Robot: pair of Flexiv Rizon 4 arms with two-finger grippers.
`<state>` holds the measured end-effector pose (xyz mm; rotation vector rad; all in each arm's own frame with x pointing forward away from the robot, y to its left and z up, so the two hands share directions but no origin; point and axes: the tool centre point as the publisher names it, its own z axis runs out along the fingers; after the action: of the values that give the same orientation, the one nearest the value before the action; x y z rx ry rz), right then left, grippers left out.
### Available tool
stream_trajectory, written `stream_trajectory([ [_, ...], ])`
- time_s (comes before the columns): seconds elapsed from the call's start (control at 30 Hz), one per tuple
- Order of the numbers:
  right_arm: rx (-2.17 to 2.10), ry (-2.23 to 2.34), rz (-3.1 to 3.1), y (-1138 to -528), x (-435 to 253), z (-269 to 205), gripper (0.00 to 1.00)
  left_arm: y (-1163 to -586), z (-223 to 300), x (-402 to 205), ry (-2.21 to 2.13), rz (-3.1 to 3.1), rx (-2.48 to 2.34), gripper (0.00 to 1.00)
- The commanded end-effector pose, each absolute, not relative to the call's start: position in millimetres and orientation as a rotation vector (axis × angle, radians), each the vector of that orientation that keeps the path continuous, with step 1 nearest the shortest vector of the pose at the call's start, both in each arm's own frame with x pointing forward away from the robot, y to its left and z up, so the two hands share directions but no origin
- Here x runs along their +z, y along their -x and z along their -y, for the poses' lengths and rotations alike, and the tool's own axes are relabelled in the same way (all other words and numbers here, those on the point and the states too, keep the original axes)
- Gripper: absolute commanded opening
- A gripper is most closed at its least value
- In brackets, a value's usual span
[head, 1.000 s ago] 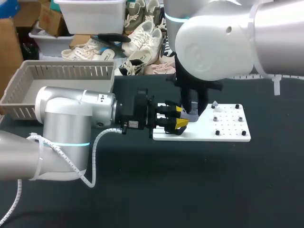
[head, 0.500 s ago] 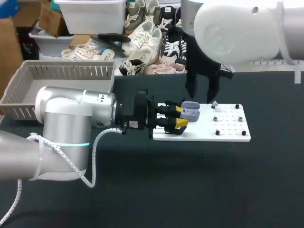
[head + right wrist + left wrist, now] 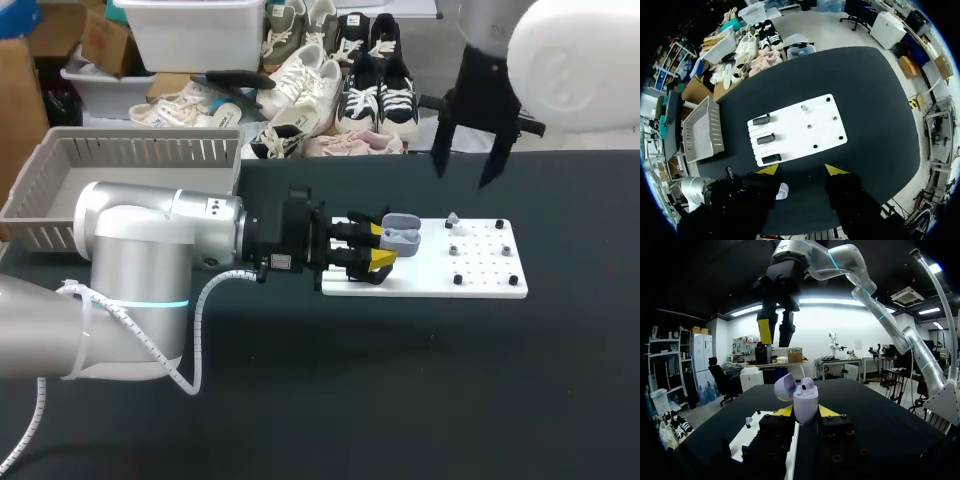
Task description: Pick up each earbud case from the left stands, insert the matching earbuds, close the lid, and place the case in the box.
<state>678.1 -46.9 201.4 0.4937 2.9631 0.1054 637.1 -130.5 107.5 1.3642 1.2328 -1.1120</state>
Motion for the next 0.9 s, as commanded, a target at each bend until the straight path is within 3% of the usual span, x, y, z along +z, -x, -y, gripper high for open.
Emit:
stream_trajectory([
  [0.03,0.063,-0.457,-2.953,-691.9,188.2,41.6,0.47,-635.7,130.9,106.9,-1.359,-1.233,-1.107,0.0],
  [0.67,0.043,-0.617,-2.952,-752.7,117.8,70.3,0.49,-635.7,130.9,106.9,-1.359,-1.233,-1.107,0.0],
  [0.73,0.053,-0.645,-2.946,-756.0,111.9,71.8,0.54,-635.7,130.9,106.9,-1.359,-1.233,-1.107,0.0],
  [0.83,0.057,-0.686,-2.94,-757.5,100.7,74.8,0.7,-635.7,130.9,106.9,-1.359,-1.233,-1.107,0.0],
  [0.9,0.063,-0.696,-2.94,-758.1,92.2,76.4,0.72,-635.7,130.9,106.9,-1.359,-1.233,-1.107,0.0],
])
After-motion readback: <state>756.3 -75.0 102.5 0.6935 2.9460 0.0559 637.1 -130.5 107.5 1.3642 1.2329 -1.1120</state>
